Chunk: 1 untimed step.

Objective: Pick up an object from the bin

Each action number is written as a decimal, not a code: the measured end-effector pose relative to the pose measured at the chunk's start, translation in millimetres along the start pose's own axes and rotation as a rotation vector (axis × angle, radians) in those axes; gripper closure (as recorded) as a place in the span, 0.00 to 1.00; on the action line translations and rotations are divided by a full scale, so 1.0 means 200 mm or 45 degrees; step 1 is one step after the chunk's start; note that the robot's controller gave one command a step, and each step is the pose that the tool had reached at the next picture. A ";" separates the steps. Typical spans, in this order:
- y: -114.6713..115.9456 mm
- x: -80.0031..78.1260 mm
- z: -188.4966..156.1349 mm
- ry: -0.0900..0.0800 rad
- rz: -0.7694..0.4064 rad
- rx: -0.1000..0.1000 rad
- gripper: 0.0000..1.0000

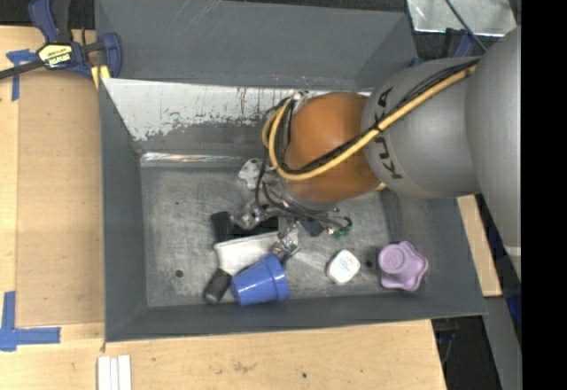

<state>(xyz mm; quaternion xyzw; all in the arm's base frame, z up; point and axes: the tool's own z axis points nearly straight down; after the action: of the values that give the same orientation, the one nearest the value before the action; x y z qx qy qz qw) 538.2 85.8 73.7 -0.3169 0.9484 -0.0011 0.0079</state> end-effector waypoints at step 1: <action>0.00 0.00 0.00 0.001 -0.002 0.001 1.00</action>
Offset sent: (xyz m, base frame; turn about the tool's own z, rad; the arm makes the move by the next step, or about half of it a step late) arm -0.0157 -0.0083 -0.0037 -0.0030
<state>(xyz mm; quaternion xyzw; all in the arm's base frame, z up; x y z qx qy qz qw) 538.2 87.0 74.6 -0.3177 0.9482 -0.0014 0.0077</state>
